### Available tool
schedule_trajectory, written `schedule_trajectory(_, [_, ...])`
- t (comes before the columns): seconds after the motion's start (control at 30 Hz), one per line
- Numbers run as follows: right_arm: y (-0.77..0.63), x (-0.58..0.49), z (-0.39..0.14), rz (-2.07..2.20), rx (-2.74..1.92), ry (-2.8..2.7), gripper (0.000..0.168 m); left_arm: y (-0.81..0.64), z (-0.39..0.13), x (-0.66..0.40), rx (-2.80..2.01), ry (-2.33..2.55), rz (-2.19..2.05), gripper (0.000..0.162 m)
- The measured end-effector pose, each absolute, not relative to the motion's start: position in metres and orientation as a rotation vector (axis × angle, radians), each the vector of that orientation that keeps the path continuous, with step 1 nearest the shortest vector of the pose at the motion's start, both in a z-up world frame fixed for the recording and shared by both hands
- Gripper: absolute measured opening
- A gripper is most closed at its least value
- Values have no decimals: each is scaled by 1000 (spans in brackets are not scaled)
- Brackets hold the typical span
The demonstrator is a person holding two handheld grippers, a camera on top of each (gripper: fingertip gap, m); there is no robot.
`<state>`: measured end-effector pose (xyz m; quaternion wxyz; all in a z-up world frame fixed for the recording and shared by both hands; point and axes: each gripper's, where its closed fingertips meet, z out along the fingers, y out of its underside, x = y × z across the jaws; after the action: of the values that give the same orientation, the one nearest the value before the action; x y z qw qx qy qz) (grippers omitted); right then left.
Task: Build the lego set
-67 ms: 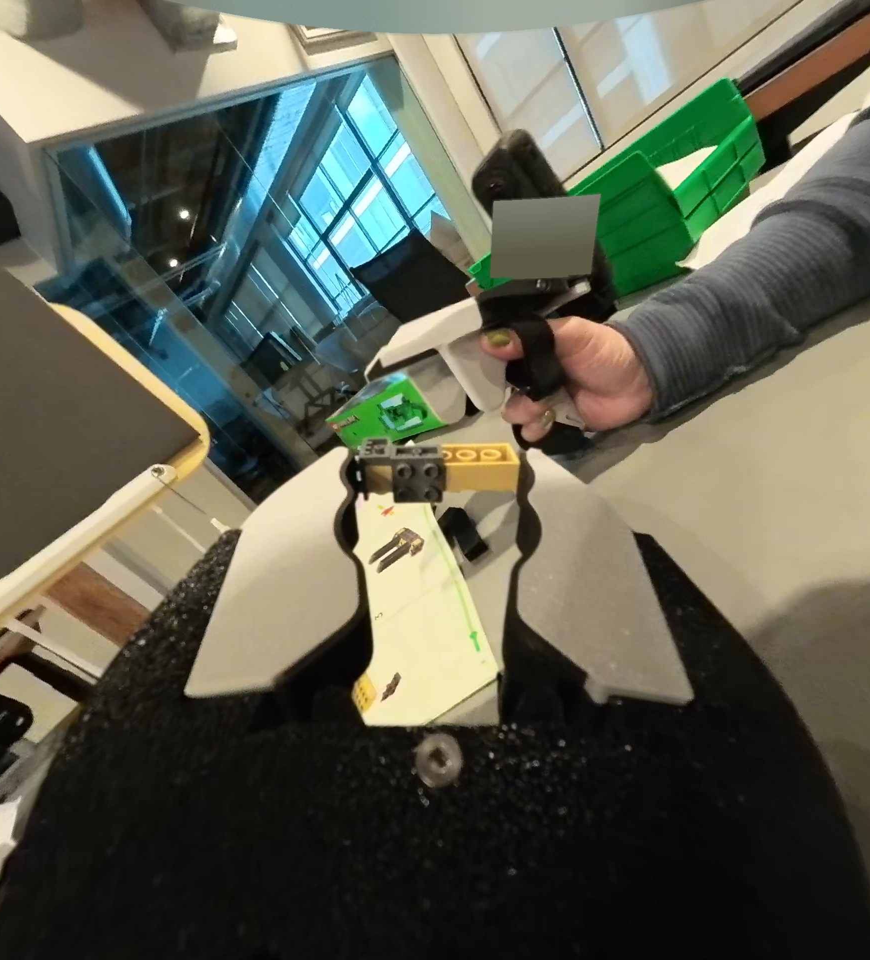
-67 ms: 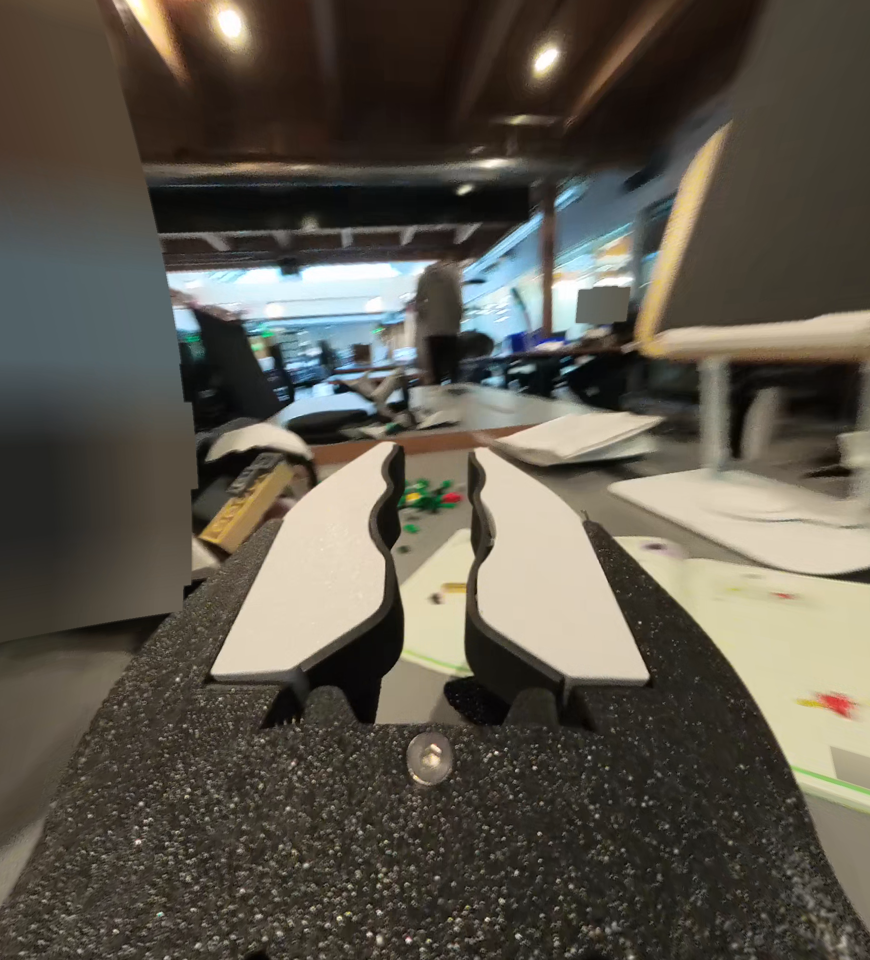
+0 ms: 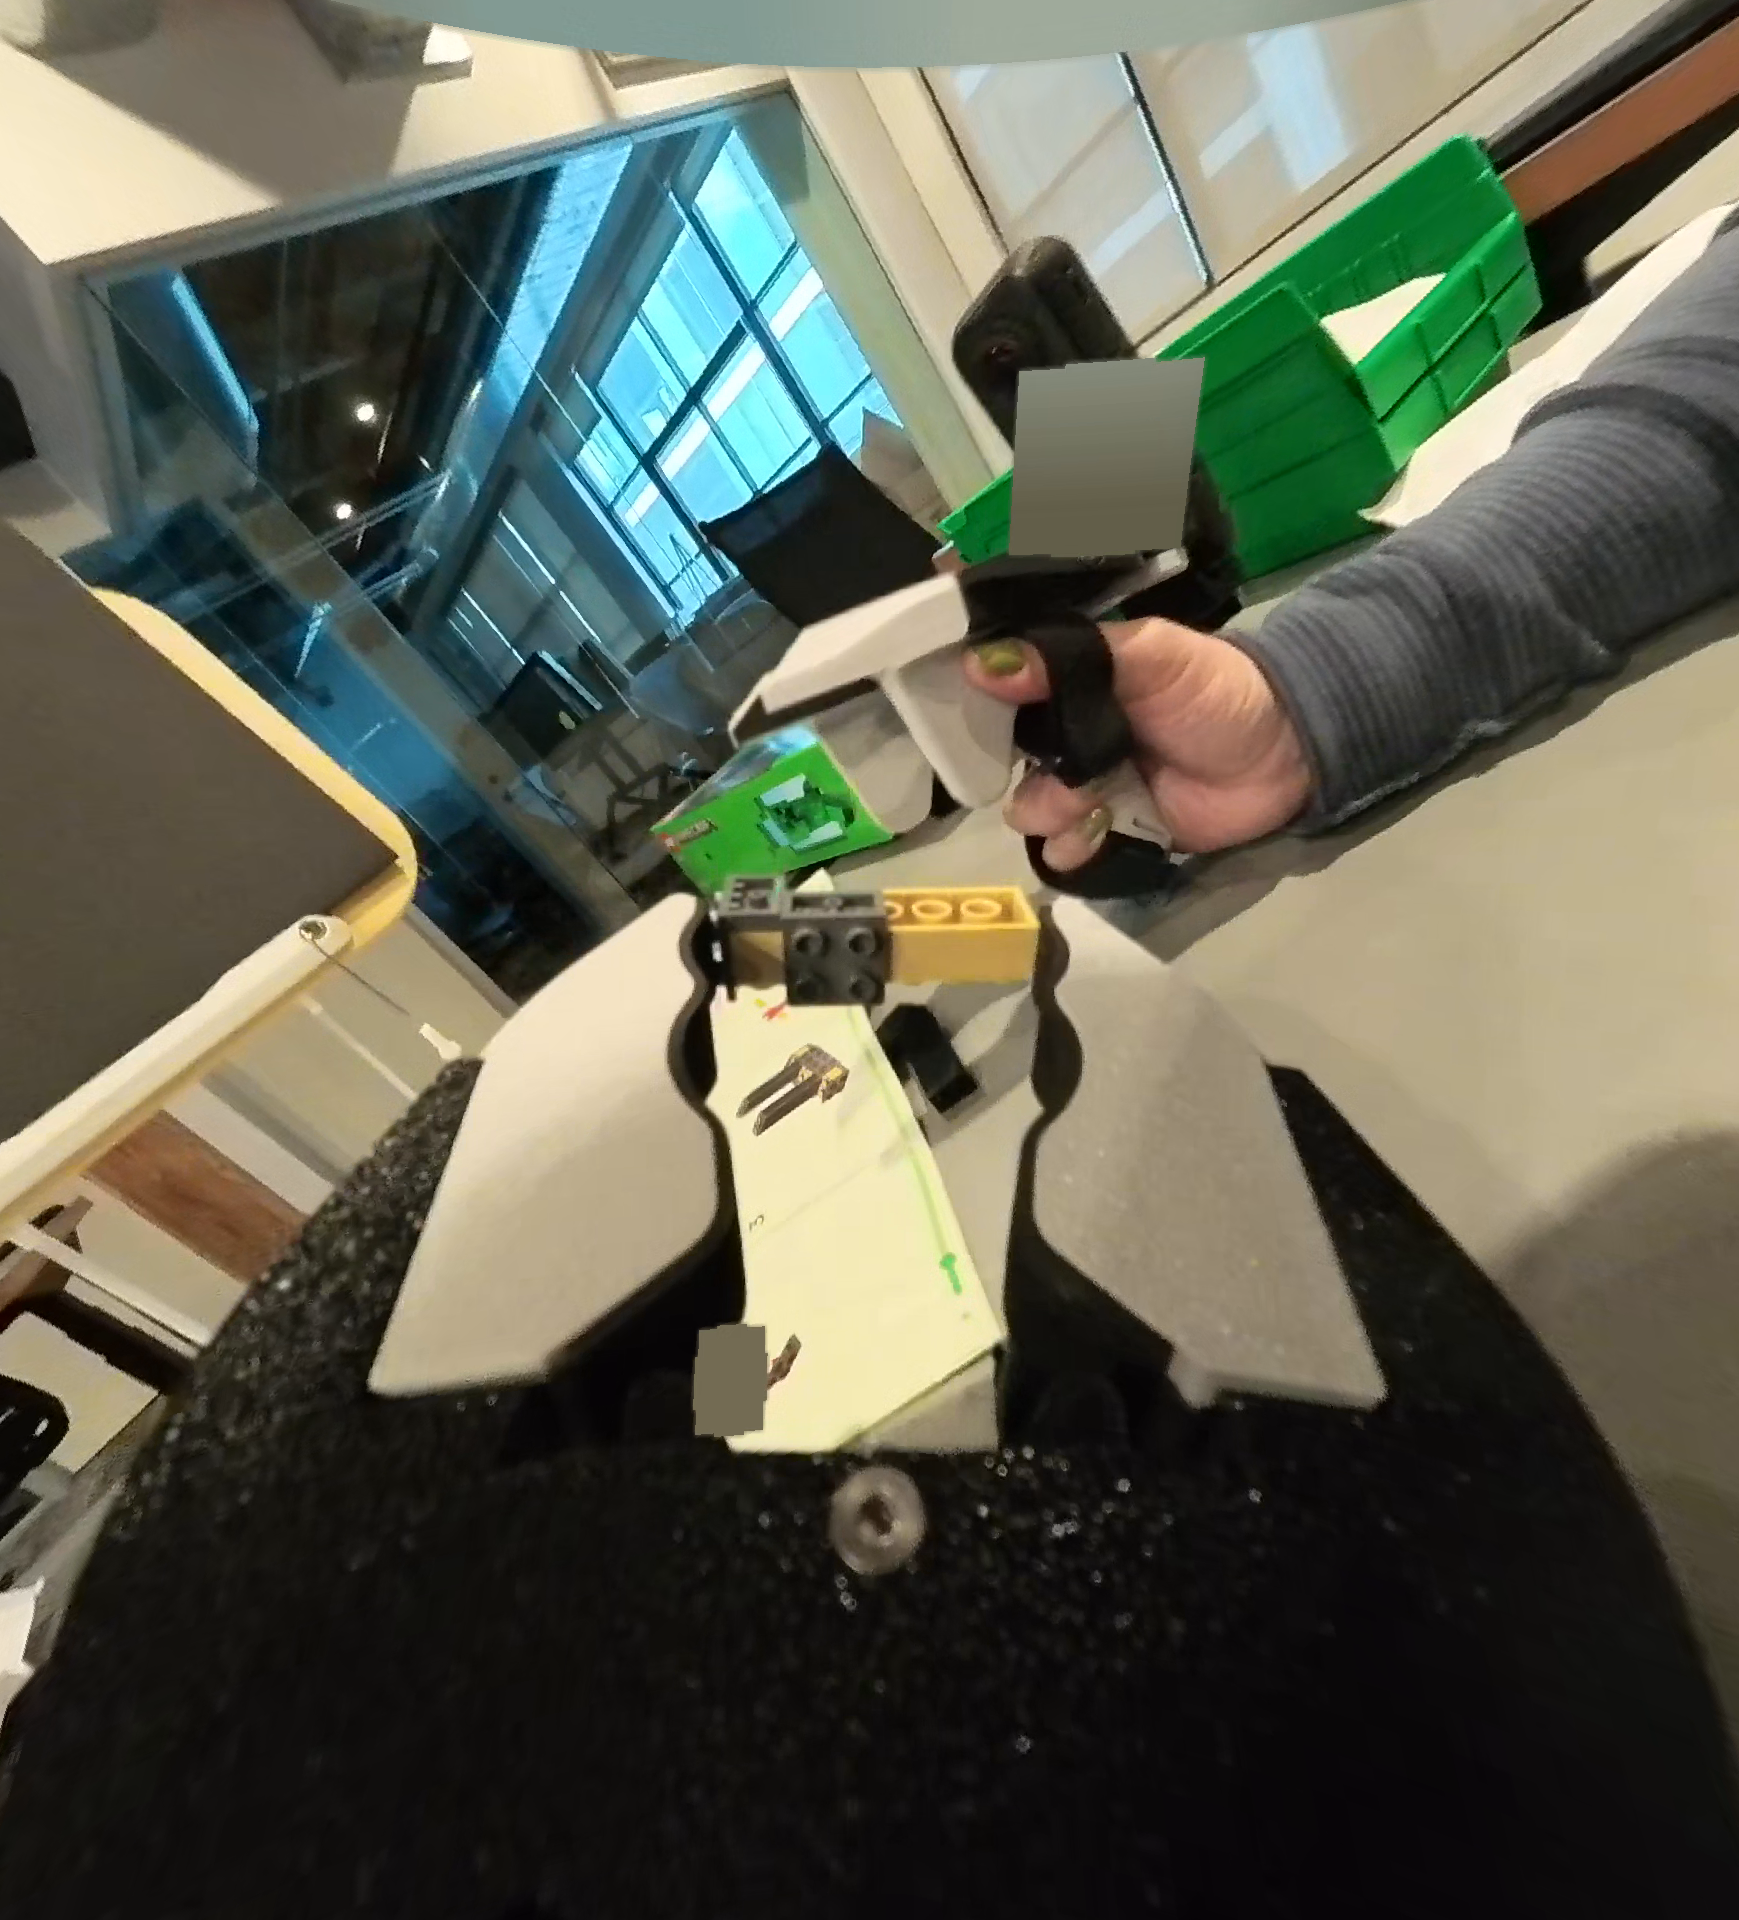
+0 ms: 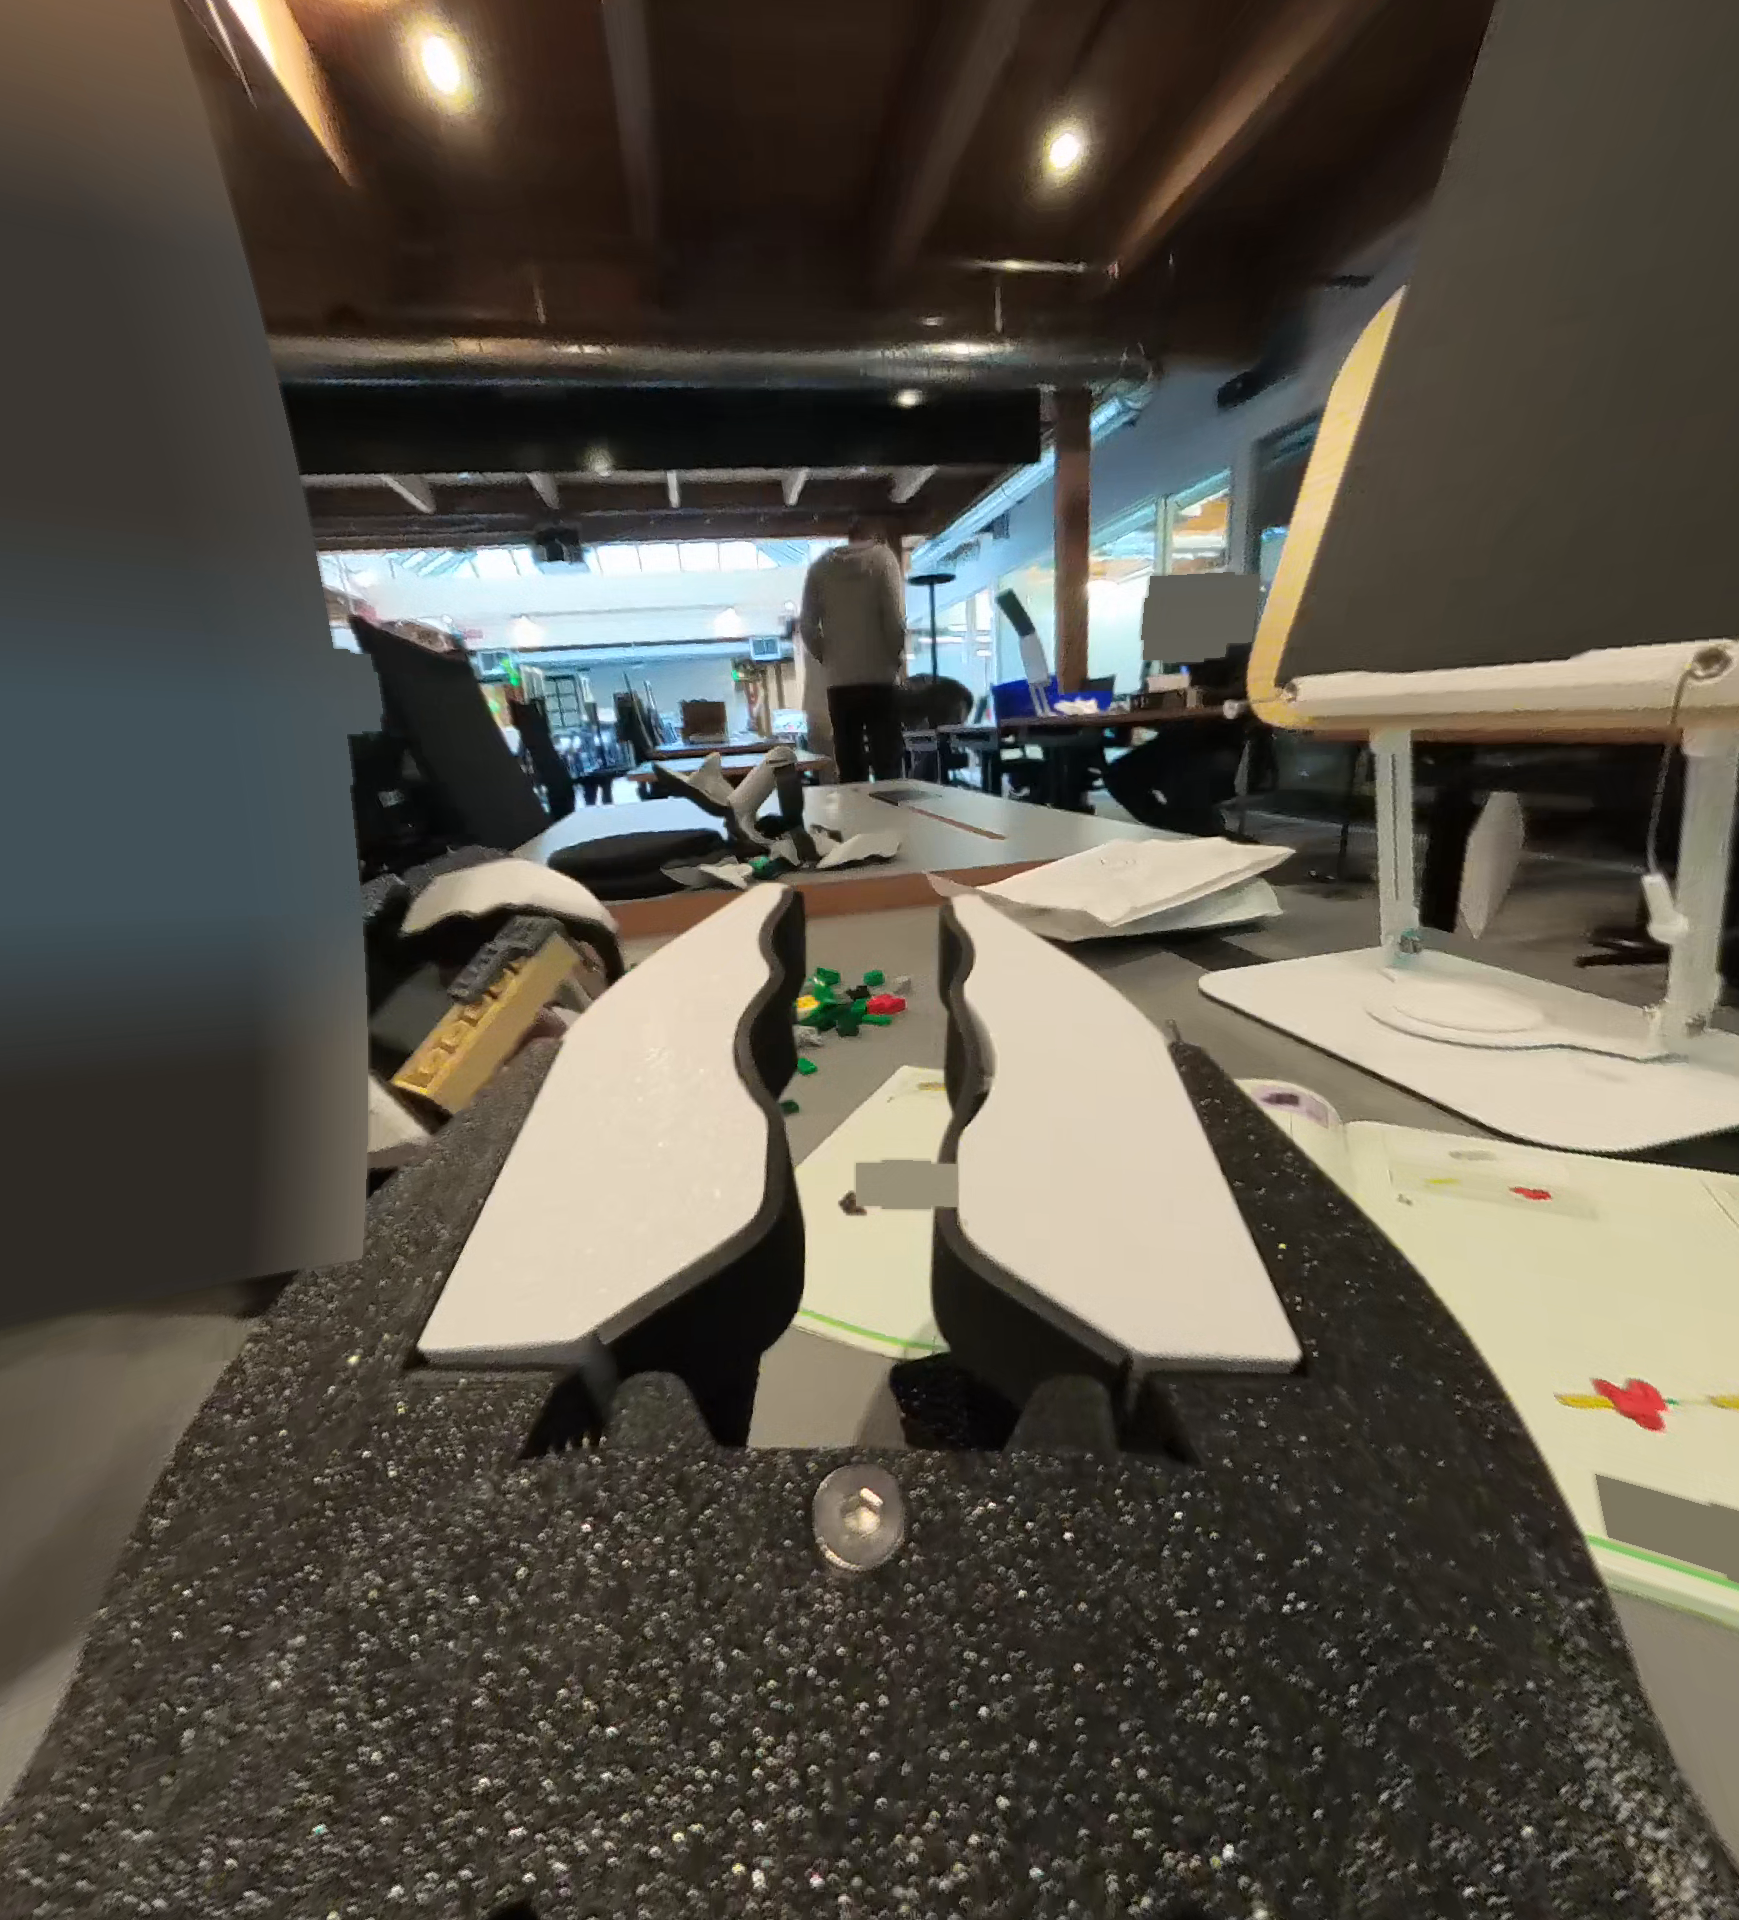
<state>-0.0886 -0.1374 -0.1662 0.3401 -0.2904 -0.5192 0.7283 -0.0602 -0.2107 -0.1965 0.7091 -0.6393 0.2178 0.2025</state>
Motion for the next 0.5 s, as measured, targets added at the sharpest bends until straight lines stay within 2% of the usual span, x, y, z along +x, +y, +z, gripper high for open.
schedule_trajectory(0.1, [-136,-80,-153,1900,-703,-1313,25,-210,-198,-62,-1427,481,453,59])
schedule_trajectory(0.2, [-123,-64,-114,1824,-618,-1303,27,-211,-198,-63,-1425,475,455,59])
schedule_trajectory(0.3, [-103,-44,-94,1697,-760,-1400,33,-211,-197,-64,-1423,460,445,59])
schedule_trajectory(0.33, [-103,-33,-99,1664,-818,-1481,38,-211,-197,-64,-1422,456,440,59])
schedule_trajectory(0.43, [-121,18,-136,1608,-985,-1802,35,-211,-196,-62,-1417,456,428,59])
schedule_trajectory(0.5, [-141,60,-179,1496,-1119,-2056,30,-211,-196,-60,-1415,467,423,59])
